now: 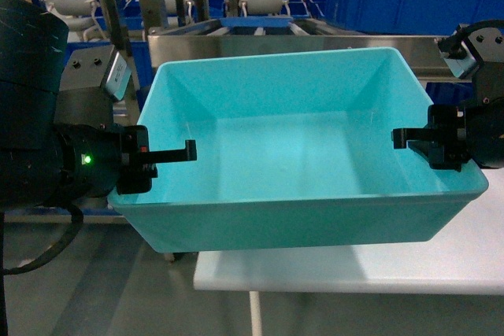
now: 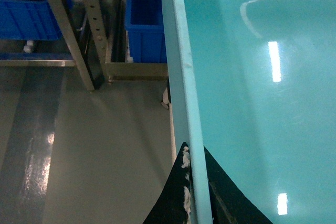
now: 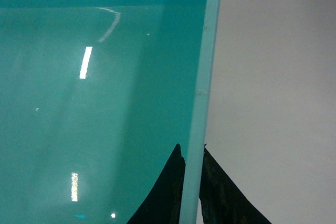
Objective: Organize blue bins on left shelf correctly
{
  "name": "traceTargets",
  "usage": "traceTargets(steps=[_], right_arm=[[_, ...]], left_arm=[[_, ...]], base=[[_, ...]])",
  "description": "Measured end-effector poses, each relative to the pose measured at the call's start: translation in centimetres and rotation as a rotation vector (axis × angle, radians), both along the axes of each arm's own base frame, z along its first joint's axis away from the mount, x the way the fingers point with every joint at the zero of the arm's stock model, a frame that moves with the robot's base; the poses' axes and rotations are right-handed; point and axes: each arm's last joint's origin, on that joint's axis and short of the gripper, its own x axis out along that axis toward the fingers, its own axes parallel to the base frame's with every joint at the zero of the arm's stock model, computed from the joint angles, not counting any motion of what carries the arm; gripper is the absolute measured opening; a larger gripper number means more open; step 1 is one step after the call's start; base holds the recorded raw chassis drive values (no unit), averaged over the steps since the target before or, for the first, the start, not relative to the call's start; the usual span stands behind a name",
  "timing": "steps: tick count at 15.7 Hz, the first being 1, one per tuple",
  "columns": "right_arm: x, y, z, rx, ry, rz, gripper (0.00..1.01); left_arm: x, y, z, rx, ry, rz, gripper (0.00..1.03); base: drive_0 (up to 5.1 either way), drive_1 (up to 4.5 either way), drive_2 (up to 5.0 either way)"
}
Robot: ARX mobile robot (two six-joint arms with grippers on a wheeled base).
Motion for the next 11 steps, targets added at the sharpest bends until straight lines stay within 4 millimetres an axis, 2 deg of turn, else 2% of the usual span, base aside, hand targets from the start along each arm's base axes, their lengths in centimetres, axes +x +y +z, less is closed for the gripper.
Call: traceTargets(steps=[11], right_arm=[[0.01, 0.0, 0.03, 0.0, -0.002, 0.0, 0.07]], left_arm=[[0.0, -0.01, 0.0, 0.0, 0.0, 0.0, 0.02]], base=[[-5.1, 2.37, 2.4]])
